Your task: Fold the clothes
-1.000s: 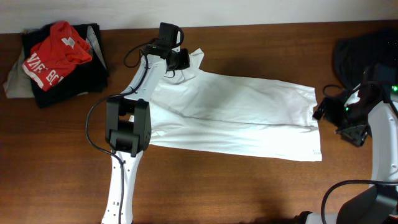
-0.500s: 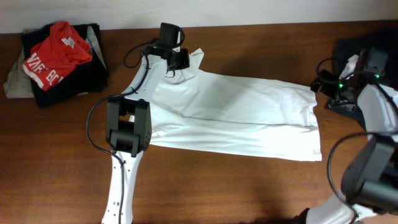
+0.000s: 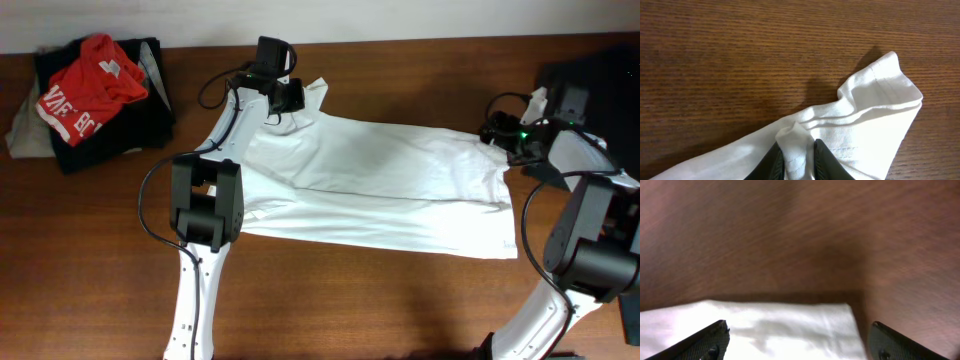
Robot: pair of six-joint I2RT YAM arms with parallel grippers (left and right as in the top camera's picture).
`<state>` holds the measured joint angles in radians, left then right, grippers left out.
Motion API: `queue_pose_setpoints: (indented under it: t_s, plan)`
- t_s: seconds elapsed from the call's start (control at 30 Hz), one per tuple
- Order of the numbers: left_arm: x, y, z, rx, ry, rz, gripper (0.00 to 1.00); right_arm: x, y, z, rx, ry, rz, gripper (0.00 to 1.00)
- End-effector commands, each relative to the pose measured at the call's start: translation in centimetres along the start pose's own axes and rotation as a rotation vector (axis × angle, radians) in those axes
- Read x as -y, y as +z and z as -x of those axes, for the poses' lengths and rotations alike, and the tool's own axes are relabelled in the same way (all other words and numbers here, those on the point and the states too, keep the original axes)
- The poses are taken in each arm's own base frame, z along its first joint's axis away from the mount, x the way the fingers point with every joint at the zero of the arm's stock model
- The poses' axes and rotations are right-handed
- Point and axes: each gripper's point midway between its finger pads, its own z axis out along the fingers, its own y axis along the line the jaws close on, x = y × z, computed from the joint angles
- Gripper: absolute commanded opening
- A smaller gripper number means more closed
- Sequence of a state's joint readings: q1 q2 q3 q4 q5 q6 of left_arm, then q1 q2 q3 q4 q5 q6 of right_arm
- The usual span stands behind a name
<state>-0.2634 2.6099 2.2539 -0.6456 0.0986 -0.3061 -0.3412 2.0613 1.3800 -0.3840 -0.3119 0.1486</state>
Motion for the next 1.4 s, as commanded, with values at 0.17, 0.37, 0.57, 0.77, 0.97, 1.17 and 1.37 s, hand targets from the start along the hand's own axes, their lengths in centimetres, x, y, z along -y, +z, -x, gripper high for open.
queue_pose_setpoints:
  t_s: [0.17,0.37,0.57,0.77,0.97,1.17,1.37]
  plan:
    - [-0.7,0.8,-0.8,-0.024,0.001,0.026,0.2,1.5,1.5,-0.5,-0.007,-0.044,-0.171,0.89]
    - [-0.7,0.8,-0.8,-0.025,0.001,0.026,0.2,2.0,1.4,0.1,0.015,-0.047,-0.198,0.9]
    - [-0.7,0.8,-0.8,-0.024,0.001,0.026,0.2,1.4,1.8,0.1,0.022,-0.048,-0.184,0.88]
    - [-0.7,0.8,-0.8,-0.024,0.001,0.027,0.2,2.1,3.3,-0.9,-0.008,-0.017,-0.189,0.73]
    - [-0.7,0.9,-0.8,-0.024,0.001,0.026,0.2,1.9,3.3,-0.6,0.009,-0.001,-0.182,0.51]
    - [-0.7,0.8,-0.8,-0.024,0.001,0.026,0.2,1.7,3.4,-0.4,0.014,-0.002,-0.167,0.28]
    - [-0.6,0.7,-0.3,-0.008,0.033,0.021,0.13,1.3,2.6,1.0,0.029,0.023,-0.165,0.07]
